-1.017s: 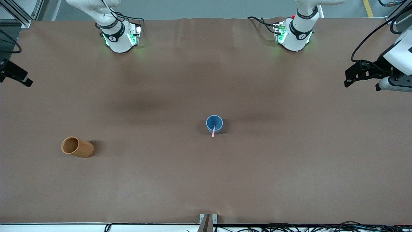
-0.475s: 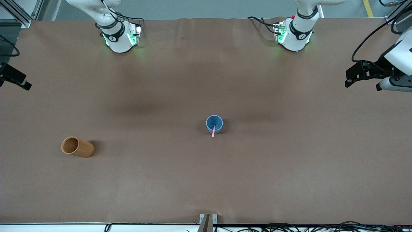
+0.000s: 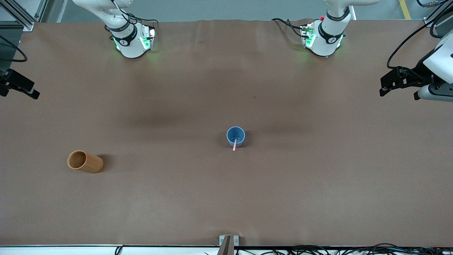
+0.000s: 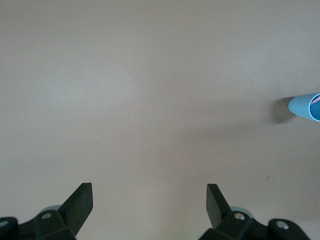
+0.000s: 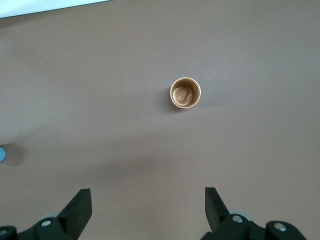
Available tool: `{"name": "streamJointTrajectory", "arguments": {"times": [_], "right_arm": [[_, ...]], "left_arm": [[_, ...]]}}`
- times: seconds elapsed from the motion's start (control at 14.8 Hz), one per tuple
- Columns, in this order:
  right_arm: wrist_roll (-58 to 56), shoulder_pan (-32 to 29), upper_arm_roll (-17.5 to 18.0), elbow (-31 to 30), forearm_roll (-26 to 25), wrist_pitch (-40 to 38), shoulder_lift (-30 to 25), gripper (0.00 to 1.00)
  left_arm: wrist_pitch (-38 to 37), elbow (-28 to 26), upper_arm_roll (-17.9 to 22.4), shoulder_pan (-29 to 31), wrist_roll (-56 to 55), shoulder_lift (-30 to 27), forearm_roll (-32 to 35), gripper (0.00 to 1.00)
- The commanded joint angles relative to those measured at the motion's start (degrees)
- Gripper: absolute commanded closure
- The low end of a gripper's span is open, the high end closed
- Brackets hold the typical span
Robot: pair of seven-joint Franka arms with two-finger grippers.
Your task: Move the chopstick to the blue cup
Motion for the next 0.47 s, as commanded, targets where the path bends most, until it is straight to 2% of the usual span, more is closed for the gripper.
{"name": "streamJointTrajectory", "arguments": {"times": [0.0, 0.41], "right_arm": [[-0.8, 0.2, -0.1, -0.1, 0.1, -0.1, -0.4, 0.00], [-5.4, -0.1, -0.2, -0.1, 0.6, -0.3, -0.4, 0.00]], "left_arm": [[-1.0, 1.0, 0.1, 0.1, 0.5, 0.3, -0.2, 0.00], [-1.0, 1.0, 0.1, 0.0, 0.5, 0.3, -0.4, 0.00]]}}
